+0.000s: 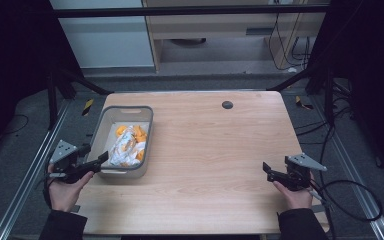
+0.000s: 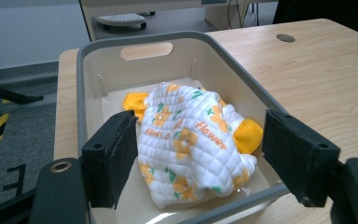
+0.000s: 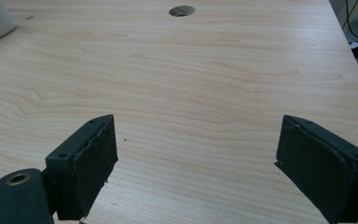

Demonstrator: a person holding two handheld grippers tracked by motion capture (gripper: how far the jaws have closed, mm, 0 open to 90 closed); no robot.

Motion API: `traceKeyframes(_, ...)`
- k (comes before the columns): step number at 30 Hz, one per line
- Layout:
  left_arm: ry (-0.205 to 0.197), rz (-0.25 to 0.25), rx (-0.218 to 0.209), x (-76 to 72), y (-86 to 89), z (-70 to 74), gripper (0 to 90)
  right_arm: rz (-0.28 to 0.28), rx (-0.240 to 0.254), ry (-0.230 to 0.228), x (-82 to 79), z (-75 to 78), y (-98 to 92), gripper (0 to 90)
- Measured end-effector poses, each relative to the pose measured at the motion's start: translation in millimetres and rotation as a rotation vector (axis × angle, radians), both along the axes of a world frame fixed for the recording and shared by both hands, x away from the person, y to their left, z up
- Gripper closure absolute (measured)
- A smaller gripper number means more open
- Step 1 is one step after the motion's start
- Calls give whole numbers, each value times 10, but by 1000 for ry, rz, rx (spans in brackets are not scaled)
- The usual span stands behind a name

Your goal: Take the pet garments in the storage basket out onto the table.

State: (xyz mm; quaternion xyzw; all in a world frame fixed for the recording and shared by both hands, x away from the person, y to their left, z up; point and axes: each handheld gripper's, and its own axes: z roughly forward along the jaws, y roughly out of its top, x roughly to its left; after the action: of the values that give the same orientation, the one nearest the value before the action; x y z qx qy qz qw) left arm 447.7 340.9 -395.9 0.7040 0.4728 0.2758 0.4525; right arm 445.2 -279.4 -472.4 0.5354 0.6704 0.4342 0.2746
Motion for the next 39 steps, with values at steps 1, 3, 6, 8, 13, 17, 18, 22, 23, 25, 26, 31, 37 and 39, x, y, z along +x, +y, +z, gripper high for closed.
traceKeyframes(1,0,-3,0,12,-9,5,270,0,-6,1,1,5,3,120)
traceKeyframes(3,4,-8,4,35,-30,18,270,1,-26,-6,1,17,8,117)
traceKeyframes(6,5,-16,10,74,-66,35,273,10,-28,-8,-22,26,24,117)
traceKeyframes(8,6,-22,19,104,-96,47,273,20,-39,-10,-41,20,35,117)
traceKeyframes(13,24,-43,21,196,-168,77,265,29,-45,-7,-75,11,49,110)
traceKeyframes(17,41,-68,40,265,-246,96,265,31,-55,-7,-76,12,62,106)
traceKeyframes(18,44,-70,40,275,-259,99,265,33,-59,-7,-77,13,67,106)
traceKeyframes(22,73,-82,56,333,-308,105,264,37,-72,-4,-73,10,86,105)
traceKeyframes(23,78,-83,57,347,-320,104,263,39,-74,-3,-74,10,91,105)
traceKeyframes(25,86,-90,67,371,-335,108,263,44,-71,0,-77,13,102,105)
traceKeyframes(26,89,-92,66,383,-342,110,263,45,-77,-3,-76,12,104,105)
traceKeyframes(31,134,-93,95,463,-365,112,265,48,-78,1,-77,13,119,105)
traceKeyframes(37,182,-106,133,547,-411,140,270,53,-83,4,-74,11,131,105)
traceKeyframes(39,197,-109,154,576,-429,141,265,54,-84,4,-72,11,132,104)
